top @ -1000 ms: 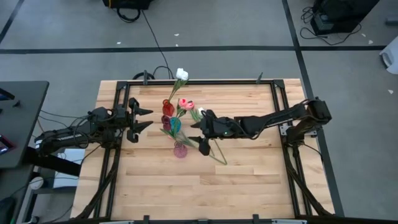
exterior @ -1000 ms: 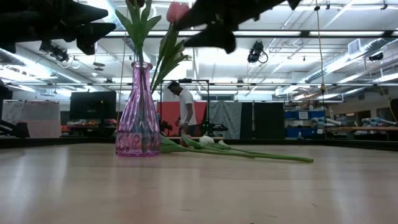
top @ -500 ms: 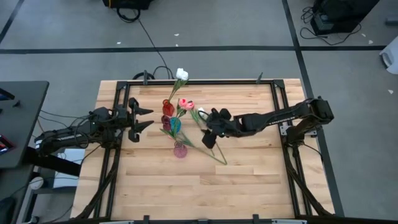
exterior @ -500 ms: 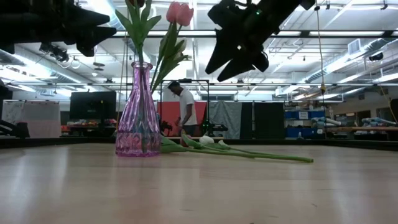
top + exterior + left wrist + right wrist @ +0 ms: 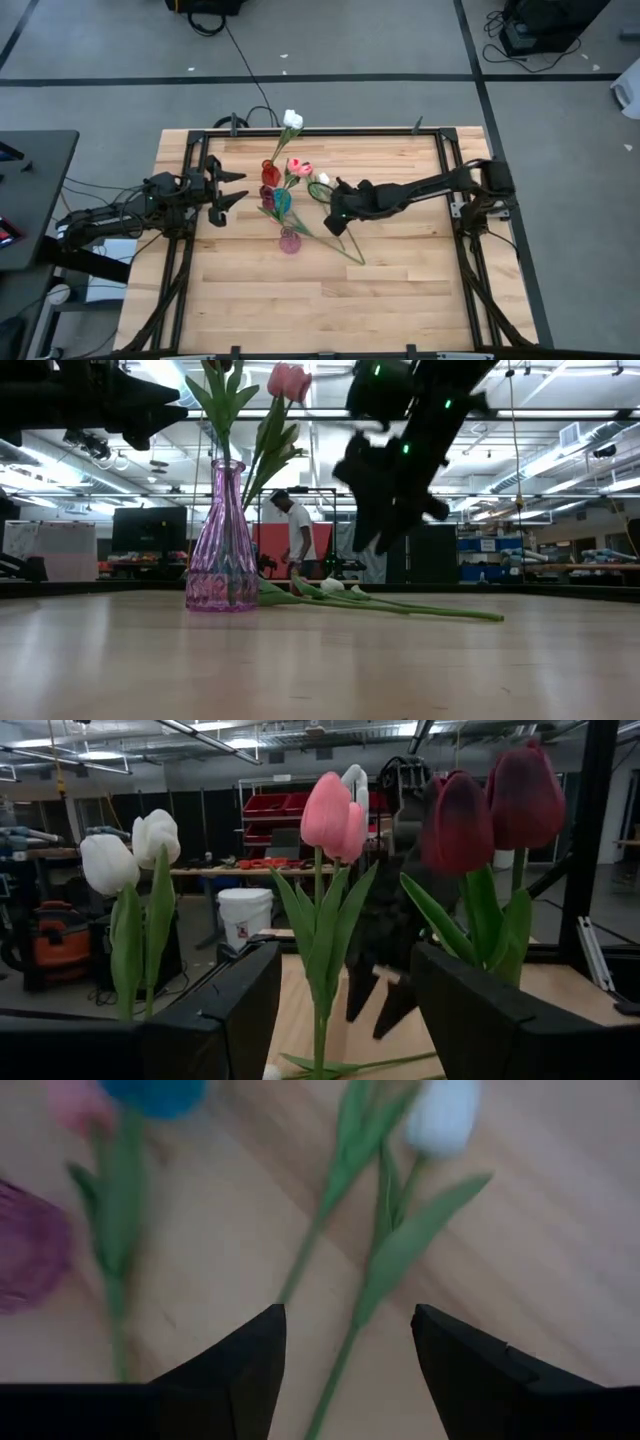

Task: Sort flowers into vase by color
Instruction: Put the white flower into the red vase

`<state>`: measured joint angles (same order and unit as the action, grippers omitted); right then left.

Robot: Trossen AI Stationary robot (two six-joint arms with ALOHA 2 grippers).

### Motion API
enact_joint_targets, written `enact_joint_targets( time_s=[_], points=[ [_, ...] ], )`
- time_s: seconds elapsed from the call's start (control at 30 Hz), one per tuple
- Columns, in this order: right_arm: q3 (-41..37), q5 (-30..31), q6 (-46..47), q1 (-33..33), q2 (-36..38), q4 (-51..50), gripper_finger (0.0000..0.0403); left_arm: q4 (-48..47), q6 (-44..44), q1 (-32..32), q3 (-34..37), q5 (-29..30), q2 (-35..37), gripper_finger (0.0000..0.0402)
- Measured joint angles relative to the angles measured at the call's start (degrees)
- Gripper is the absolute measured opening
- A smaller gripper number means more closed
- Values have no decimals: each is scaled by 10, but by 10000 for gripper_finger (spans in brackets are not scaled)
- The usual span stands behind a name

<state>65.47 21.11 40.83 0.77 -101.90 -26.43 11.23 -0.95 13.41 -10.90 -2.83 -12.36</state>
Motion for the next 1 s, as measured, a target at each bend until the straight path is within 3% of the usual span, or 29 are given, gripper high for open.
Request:
enact_joint_targets(
  time_s=[0.17, 0.37, 0.73, 0.93, 1.0],
  points=[
    [0, -60, 17, -26, -43, -7, 229, -4, 0, 0, 0, 2, 0, 229],
    [0, -72, 12, -40, -60, -7, 213, -5, 0, 0, 0, 2, 0, 229],
    [1, -74, -5, -36, -87, 8, 112, -5, -2, 0, 0, 8, 0, 229],
    [2, -74, 8, -36, -89, 4, 17, -5, -1, 0, 0, 9, 0, 229],
    [2, -66, 12, -36, -88, 4, 12, -5, 5, 0, 0, 8, 0, 229]
  ],
)
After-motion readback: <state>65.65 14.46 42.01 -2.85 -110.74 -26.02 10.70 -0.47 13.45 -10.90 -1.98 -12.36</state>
